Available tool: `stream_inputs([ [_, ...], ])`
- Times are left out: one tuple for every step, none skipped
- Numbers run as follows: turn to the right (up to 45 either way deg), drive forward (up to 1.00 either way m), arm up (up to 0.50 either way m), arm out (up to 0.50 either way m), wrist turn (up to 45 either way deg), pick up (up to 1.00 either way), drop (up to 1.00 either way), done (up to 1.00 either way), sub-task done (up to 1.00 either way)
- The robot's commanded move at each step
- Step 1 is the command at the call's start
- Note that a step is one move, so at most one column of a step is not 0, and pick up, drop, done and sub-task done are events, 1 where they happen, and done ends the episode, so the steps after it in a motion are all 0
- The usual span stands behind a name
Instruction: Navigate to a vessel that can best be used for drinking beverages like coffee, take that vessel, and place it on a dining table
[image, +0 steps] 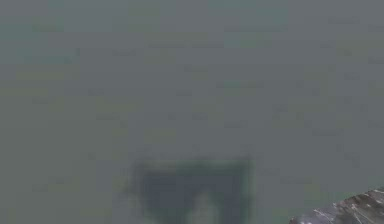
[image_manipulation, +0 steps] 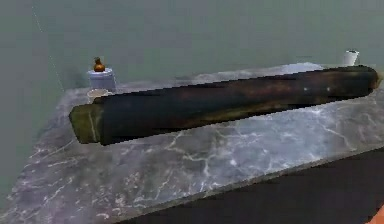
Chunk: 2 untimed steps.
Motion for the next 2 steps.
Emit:
stream_inputs([
  [9.0,0.00,0.00,0.00,0.0,0.00,0.00,0.00,0.00],
  [0.0,0.10,0.00,0.00,0.0,0.00,0.00,0.00,0.00],
])
